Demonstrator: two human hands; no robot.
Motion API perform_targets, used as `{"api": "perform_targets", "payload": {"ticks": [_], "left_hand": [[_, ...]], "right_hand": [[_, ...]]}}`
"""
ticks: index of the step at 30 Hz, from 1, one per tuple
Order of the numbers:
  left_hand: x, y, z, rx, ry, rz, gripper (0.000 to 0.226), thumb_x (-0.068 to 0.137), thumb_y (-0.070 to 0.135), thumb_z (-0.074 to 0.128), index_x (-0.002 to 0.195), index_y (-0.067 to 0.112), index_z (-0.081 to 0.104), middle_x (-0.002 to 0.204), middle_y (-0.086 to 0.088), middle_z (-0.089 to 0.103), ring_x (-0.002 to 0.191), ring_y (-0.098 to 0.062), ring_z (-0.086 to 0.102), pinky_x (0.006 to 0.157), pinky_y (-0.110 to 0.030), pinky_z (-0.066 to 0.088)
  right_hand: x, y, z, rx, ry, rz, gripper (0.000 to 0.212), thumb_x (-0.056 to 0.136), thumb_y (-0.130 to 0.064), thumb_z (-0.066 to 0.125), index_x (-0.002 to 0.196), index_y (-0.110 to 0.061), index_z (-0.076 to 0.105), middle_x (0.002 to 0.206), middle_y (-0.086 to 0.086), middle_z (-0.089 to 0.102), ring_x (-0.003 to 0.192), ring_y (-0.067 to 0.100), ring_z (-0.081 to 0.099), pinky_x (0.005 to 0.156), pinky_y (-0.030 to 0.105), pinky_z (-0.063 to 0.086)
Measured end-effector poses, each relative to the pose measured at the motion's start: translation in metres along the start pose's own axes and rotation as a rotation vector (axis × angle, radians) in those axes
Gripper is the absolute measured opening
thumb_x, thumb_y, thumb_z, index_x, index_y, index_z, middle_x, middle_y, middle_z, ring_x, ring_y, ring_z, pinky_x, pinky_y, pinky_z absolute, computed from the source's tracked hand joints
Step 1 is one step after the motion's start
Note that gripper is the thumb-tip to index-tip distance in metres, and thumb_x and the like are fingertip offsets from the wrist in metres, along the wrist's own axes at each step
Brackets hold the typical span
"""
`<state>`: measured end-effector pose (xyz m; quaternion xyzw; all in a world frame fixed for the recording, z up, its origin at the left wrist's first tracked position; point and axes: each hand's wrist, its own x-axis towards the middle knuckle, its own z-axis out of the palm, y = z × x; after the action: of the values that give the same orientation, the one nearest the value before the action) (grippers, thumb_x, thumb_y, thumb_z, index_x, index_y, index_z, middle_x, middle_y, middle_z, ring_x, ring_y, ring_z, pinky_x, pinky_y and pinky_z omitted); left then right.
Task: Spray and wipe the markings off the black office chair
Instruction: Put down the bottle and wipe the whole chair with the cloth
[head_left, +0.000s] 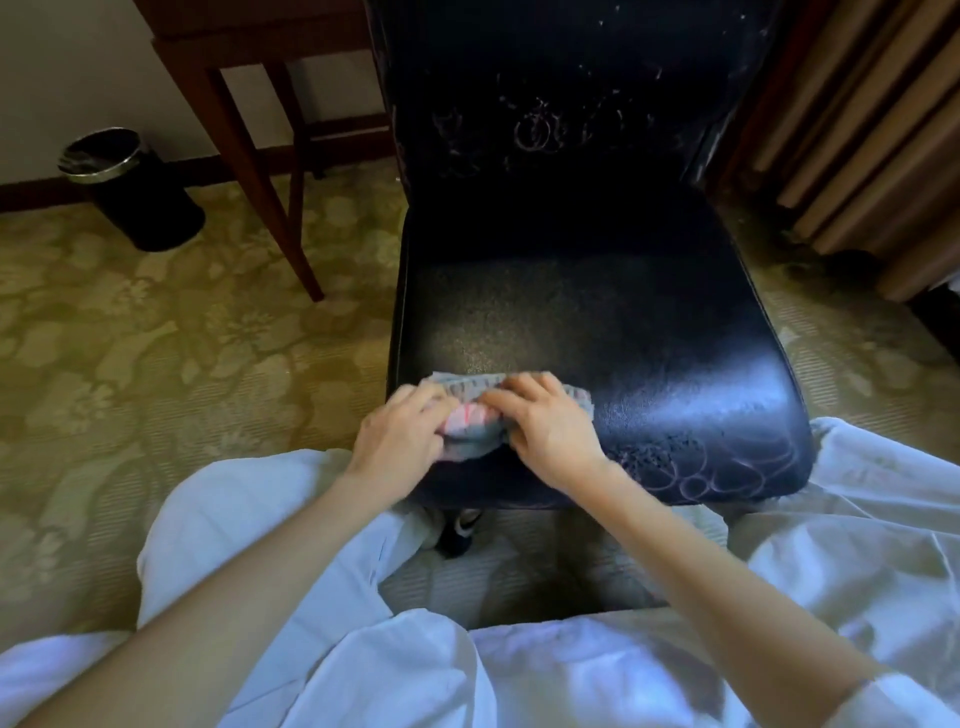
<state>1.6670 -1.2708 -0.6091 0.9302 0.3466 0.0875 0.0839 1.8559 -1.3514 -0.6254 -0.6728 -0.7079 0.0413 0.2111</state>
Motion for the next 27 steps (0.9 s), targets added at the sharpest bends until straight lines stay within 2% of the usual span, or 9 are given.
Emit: {"api": "perform_targets", "payload": {"ticks": [4, 6, 8, 10, 13, 16, 20, 24, 27], "left_hand": [[0.052, -0.003, -0.012, -0.009, -0.014, -0.123, 0.044, 0.081, 0.015, 0.063, 0.125, 0.02, 0.06, 0.123, -0.001, 0.055, 0.105, -0.024, 0.052, 0.081, -0.037, 0.048], [0.06, -0.001, -0.011, 0.035, -0.032, -0.118, 0.044, 0.082, 0.014, 0.062, 0.125, 0.02, 0.059, 0.122, -0.002, 0.055, 0.103, -0.024, 0.052, 0.081, -0.036, 0.046], [0.053, -0.001, -0.011, 0.046, -0.021, -0.077, 0.043, 0.081, 0.014, 0.063, 0.124, 0.018, 0.061, 0.118, -0.004, 0.056, 0.098, -0.025, 0.053, 0.079, -0.036, 0.046], [0.038, 0.001, -0.009, 0.076, 0.013, 0.012, 0.044, 0.074, 0.009, 0.07, 0.117, 0.016, 0.065, 0.107, -0.006, 0.06, 0.088, -0.026, 0.055, 0.072, -0.037, 0.047], [0.012, 0.009, 0.002, 0.129, 0.097, 0.161, 0.04, 0.06, 0.005, 0.076, 0.098, 0.015, 0.069, 0.089, -0.004, 0.06, 0.077, -0.025, 0.056, 0.062, -0.034, 0.046], [-0.011, 0.024, 0.015, 0.141, 0.12, 0.252, 0.024, 0.065, 0.011, 0.078, 0.087, 0.015, 0.068, 0.085, -0.002, 0.06, 0.075, -0.022, 0.056, 0.059, -0.031, 0.045], [-0.041, 0.042, 0.036, 0.204, 0.014, 0.341, 0.025, 0.061, 0.017, 0.085, 0.079, 0.018, 0.067, 0.082, -0.001, 0.061, 0.071, -0.02, 0.058, 0.056, -0.028, 0.045], [-0.063, 0.059, 0.07, 0.325, -0.167, 0.385, 0.027, 0.06, 0.021, 0.086, 0.076, 0.019, 0.064, 0.08, -0.002, 0.061, 0.067, -0.021, 0.059, 0.058, -0.029, 0.05], [-0.066, 0.067, 0.083, 0.366, -0.196, 0.413, 0.024, 0.062, 0.021, 0.085, 0.074, 0.02, 0.065, 0.078, -0.002, 0.062, 0.067, -0.02, 0.061, 0.061, -0.029, 0.053]], "right_hand": [[0.046, 0.015, -0.009, 0.015, -0.085, 0.183, 0.053, 0.084, -0.009, 0.06, 0.134, -0.024, 0.052, 0.128, 0.004, 0.057, 0.117, 0.029, 0.047, 0.091, 0.038, 0.044], [0.049, 0.017, -0.01, 0.004, -0.105, 0.191, 0.053, 0.085, -0.01, 0.06, 0.135, -0.024, 0.05, 0.131, 0.003, 0.055, 0.119, 0.029, 0.045, 0.092, 0.039, 0.043], [0.038, 0.014, -0.009, 0.012, -0.084, 0.138, 0.048, 0.085, -0.007, 0.06, 0.131, -0.02, 0.054, 0.13, 0.006, 0.056, 0.117, 0.032, 0.046, 0.093, 0.045, 0.046], [0.019, 0.011, -0.006, 0.028, -0.054, 0.096, 0.045, 0.082, -0.004, 0.061, 0.125, -0.018, 0.059, 0.127, 0.008, 0.058, 0.113, 0.034, 0.049, 0.089, 0.049, 0.049], [-0.015, 0.006, 0.001, 0.005, 0.018, 0.04, 0.043, 0.079, -0.005, 0.065, 0.12, -0.019, 0.063, 0.121, 0.007, 0.06, 0.105, 0.033, 0.051, 0.082, 0.047, 0.053], [-0.054, -0.001, 0.01, -0.026, 0.049, 0.036, 0.044, 0.077, -0.008, 0.069, 0.119, -0.02, 0.064, 0.122, 0.007, 0.06, 0.106, 0.032, 0.052, 0.082, 0.043, 0.053], [-0.096, -0.005, 0.024, -0.104, 0.086, -0.043, 0.031, 0.083, -0.014, 0.051, 0.109, -0.021, 0.066, 0.113, 0.005, 0.062, 0.094, 0.03, 0.053, 0.069, 0.036, 0.053], [-0.119, 0.0, 0.037, -0.227, 0.054, -0.159, 0.017, 0.083, -0.021, 0.051, 0.091, -0.023, 0.065, 0.099, 0.0, 0.059, 0.087, 0.024, 0.048, 0.068, 0.034, 0.05], [-0.131, 0.005, 0.047, -0.275, 0.034, -0.143, 0.013, 0.081, -0.023, 0.05, 0.083, -0.025, 0.062, 0.087, -0.003, 0.055, 0.081, 0.02, 0.047, 0.063, 0.031, 0.048]]}}
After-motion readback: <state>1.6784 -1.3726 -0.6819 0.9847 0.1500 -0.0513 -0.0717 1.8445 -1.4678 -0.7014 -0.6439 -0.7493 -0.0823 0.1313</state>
